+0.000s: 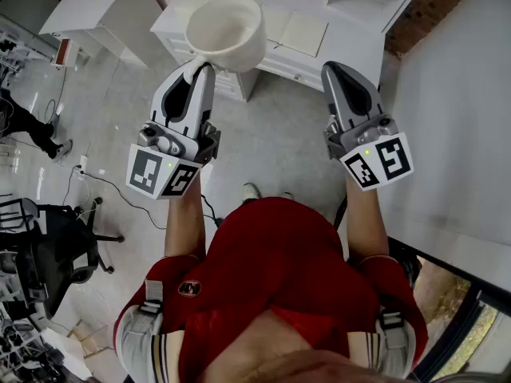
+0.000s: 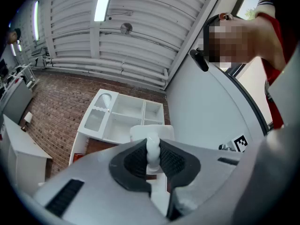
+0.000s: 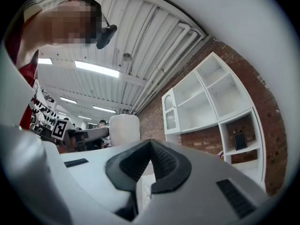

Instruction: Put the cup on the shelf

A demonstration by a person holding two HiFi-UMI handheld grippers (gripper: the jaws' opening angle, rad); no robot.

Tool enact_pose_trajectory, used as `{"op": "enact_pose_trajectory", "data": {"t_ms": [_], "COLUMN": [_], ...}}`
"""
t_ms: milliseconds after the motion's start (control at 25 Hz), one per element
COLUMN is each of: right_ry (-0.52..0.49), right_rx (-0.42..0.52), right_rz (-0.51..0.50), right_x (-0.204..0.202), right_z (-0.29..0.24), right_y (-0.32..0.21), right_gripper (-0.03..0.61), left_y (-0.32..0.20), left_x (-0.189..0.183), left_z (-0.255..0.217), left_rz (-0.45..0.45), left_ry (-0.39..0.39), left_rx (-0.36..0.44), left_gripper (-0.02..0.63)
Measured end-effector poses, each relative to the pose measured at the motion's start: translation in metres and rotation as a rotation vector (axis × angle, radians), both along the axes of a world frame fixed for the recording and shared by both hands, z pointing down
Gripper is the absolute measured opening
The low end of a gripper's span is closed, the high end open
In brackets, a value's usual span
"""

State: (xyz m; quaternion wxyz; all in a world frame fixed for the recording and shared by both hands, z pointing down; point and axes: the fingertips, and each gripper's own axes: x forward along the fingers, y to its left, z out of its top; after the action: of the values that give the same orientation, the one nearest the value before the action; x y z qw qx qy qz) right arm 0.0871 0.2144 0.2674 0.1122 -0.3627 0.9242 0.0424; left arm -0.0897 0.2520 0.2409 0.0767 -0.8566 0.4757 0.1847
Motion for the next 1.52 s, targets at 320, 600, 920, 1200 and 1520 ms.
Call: {"op": "enact_pose_trajectory", "data": {"t_ms": [320, 600, 920, 1200, 1520], "right_ry": [-0.039, -0.038, -0.033, -0.015, -0.002], "right_rx": [-0.011, -0.013, -0.007, -0.002, -0.01], "right_rz": [-0.028, -0.024, -0.009, 0.019, 0.016], "right_x": [-0.011, -0.034, -0.075, -0.102, -0.119], "right_z": [0.0, 0.002, 0.006, 0.006, 0.008], "right_y": [-0.003, -0.011, -0.021, -0.028, -0.048], "right_gripper": [-0.003, -0.003, -0.003, -0.003, -0.003], "left_y": [-0.004, -0.011, -0.022, -0.032, -0.054], "left_x": [-0.011, -0.033, -0.075, -0.107, -0.127], "left_z": [0.001, 0.002, 0.004, 0.004, 0.006], "left_rz": [0.002, 0.004, 0.015, 0.03, 0.023], "left_ry": [0.005, 0.013, 0.013, 0.019, 0.039], "left_rx": [0.005, 0.007, 0.017, 0.025, 0.019], "left_gripper": [0.048, 0.048, 0.048, 0.048, 0.048]}}
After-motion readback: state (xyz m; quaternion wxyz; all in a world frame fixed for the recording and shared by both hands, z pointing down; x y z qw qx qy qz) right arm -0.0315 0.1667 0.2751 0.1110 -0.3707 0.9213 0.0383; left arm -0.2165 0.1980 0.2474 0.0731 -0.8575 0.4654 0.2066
